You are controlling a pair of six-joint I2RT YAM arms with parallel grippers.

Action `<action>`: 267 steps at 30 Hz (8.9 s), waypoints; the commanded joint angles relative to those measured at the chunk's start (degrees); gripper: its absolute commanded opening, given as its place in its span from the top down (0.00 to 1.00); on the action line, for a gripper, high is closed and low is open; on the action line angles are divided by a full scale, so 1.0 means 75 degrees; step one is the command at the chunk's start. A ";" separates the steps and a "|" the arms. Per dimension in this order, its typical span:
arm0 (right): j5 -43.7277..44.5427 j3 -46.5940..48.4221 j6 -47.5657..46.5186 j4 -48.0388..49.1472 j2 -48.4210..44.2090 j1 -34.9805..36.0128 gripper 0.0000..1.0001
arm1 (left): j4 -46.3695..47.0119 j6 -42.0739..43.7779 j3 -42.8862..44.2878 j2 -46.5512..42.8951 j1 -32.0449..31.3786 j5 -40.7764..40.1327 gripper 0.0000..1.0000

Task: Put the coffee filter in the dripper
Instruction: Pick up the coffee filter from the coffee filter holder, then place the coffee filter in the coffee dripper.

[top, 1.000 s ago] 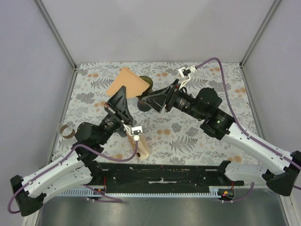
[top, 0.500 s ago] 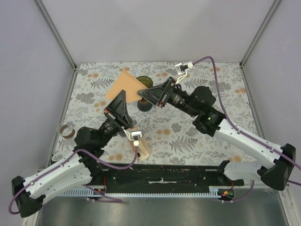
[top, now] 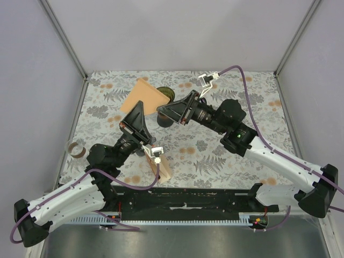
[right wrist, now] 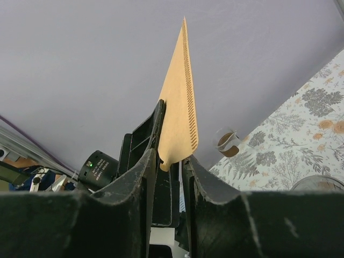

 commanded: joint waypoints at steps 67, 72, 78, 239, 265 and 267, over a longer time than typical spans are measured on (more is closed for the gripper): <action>-0.4467 0.1573 -0.5306 -0.1090 -0.0579 -0.0666 0.45 | -0.9544 -1.3339 0.7093 0.1377 0.0100 0.4096 0.98; -0.5219 0.1481 -0.5632 -0.1346 -0.0637 -0.0666 0.93 | -0.9579 -1.3422 0.7093 0.1353 0.0135 0.4459 0.98; -0.5593 0.1539 -0.7212 -0.3347 -0.0953 -0.0666 1.00 | -0.9954 -1.3410 0.7139 0.1306 0.0241 0.4905 0.43; -0.4001 0.3039 -0.9454 -0.7816 0.0077 0.0178 1.00 | -1.4712 -1.1711 1.0105 0.4189 0.0405 0.5678 0.86; -0.4199 0.3285 -0.9594 -0.7441 0.0230 0.0178 1.00 | -1.4373 -1.1886 0.9660 0.4177 0.0358 0.4939 0.67; -0.4328 0.3355 -0.9700 -0.7429 0.0300 0.0166 1.00 | -1.4349 -1.1945 0.9601 0.4166 0.0358 0.5150 0.69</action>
